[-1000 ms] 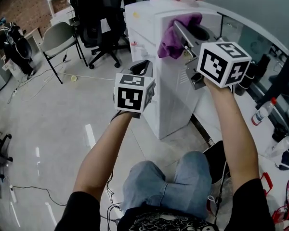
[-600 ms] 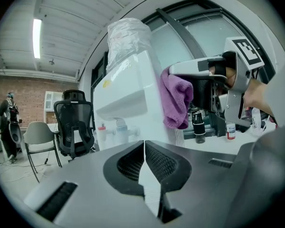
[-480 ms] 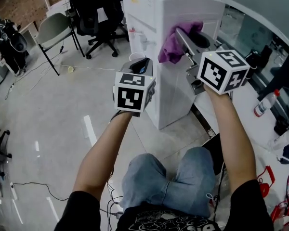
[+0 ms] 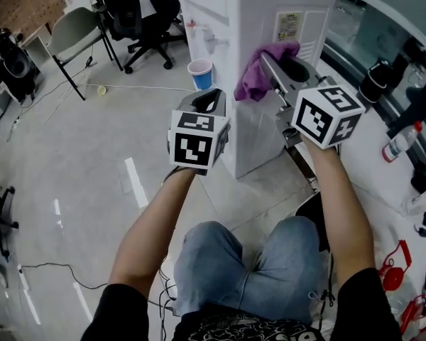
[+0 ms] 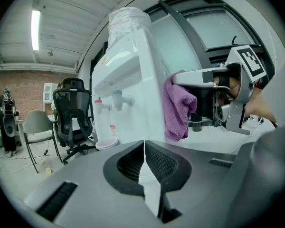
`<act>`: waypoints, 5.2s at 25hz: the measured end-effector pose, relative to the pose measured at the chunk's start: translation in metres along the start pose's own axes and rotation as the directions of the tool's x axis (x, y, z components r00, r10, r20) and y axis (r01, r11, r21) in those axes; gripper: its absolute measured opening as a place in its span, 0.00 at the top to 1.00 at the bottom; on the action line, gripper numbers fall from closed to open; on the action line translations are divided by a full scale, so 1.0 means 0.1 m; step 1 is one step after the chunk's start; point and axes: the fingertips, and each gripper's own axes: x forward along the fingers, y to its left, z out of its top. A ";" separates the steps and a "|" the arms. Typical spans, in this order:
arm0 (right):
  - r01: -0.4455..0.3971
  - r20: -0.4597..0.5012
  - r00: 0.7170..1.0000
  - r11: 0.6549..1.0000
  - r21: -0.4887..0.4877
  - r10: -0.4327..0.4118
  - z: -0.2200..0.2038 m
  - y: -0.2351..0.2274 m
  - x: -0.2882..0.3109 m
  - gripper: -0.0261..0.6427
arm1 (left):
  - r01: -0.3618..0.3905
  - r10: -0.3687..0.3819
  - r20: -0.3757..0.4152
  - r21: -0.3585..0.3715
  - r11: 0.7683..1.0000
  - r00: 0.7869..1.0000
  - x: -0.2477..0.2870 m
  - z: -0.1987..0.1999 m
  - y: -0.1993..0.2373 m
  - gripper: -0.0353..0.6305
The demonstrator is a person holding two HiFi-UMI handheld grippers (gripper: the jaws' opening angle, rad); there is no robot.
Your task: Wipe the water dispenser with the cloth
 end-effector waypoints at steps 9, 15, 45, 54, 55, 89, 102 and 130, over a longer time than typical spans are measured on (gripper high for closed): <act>0.026 -0.082 0.996 1.000 -0.016 -0.027 -0.64 -0.05 -0.11 0.91 | 0.010 -0.011 -0.036 -0.016 1.000 0.999 0.13 -0.36 -0.09 0.90; 0.020 -0.144 0.989 0.999 0.046 -0.013 -1.15 -0.09 -0.22 0.91 | 0.012 -0.013 -0.043 -0.013 1.000 0.999 0.20 -0.53 -0.20 0.90; 0.130 -0.368 0.930 0.955 0.268 -0.023 -3.71 0.04 -0.50 0.91 | 0.005 -0.013 -0.148 -0.051 0.999 0.989 0.22 -1.78 -0.47 0.90; 0.186 -0.435 0.900 0.931 0.315 -0.033 -4.09 0.12 -0.64 0.91 | -0.015 0.008 -0.158 -0.045 0.999 0.987 0.15 -1.83 -0.42 0.90; 0.179 -0.431 0.902 0.934 0.309 -0.030 -4.03 0.14 -0.64 0.91 | -0.013 0.006 -0.157 -0.045 0.999 0.988 0.16 -1.80 -0.42 0.90; 0.146 -0.423 0.902 0.982 0.117 -0.084 1.74 -0.10 -0.29 0.91 | 0.016 -0.036 -0.221 -0.093 0.996 0.975 -0.87 2.78 -0.03 0.90; 0.086 -0.358 0.931 0.996 0.013 -0.075 3.27 -0.15 -0.29 0.91 | -0.043 0.029 -0.162 -0.081 0.996 0.986 -1.32 3.94 -0.03 0.90; 0.185 -0.327 0.922 0.977 -0.103 -0.209 3.63 0.01 -0.39 0.91 | -0.013 0.005 -0.081 -0.107 0.994 0.997 -1.67 4.15 0.51 0.90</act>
